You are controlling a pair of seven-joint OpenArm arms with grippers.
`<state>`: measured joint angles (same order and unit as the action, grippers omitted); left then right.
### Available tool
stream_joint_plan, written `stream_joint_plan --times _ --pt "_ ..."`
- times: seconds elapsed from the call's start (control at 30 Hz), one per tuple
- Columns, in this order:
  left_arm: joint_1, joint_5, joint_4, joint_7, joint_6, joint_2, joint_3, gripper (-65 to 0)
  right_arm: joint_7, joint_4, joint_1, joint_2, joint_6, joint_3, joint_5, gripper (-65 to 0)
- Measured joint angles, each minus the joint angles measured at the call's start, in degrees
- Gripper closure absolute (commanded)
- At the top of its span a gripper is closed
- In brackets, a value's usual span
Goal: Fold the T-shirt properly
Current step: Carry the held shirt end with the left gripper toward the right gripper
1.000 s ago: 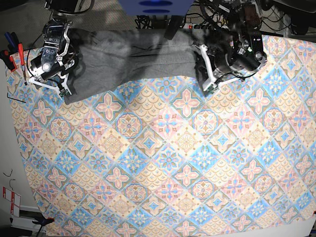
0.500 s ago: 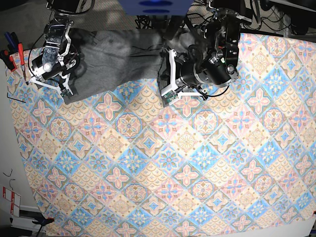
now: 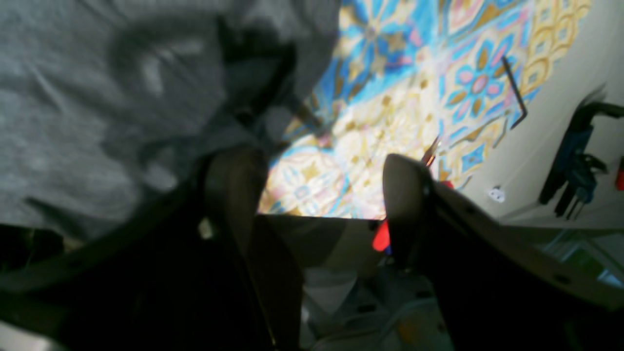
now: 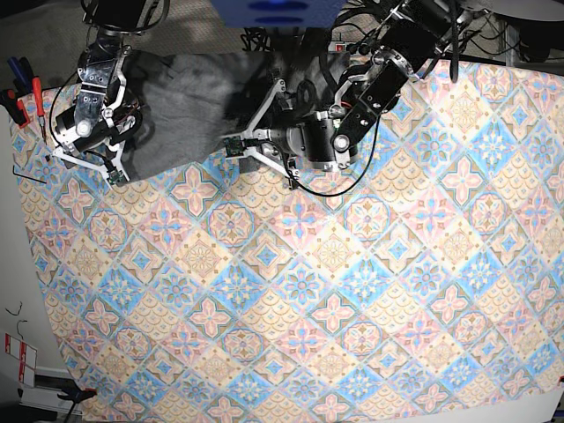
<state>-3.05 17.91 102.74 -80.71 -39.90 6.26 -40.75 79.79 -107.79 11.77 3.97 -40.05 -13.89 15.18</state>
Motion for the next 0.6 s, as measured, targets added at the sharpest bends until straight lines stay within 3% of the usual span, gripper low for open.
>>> stream_joint_plan --times 0.13,0.37,0.6 --pt "-1.88 0.09 -4.02 3.43 -0.02 0.76 -5.57 -21.7 0.0 0.0 0.17 -0.11 0.0 0.0 0.02 -40.5" --pt "-2.49 -0.46 -4.13 9.2 0.0 2.47 -5.77 -34.2 -0.02 0.0 0.15 -0.15 0.0 0.0 0.0 -40.5" --pt "-2.32 0.11 -4.13 15.15 0.0 2.32 -5.77 -52.2 -0.02 0.0 0.13 0.0 0.0 0.39 0.02 -40.5"
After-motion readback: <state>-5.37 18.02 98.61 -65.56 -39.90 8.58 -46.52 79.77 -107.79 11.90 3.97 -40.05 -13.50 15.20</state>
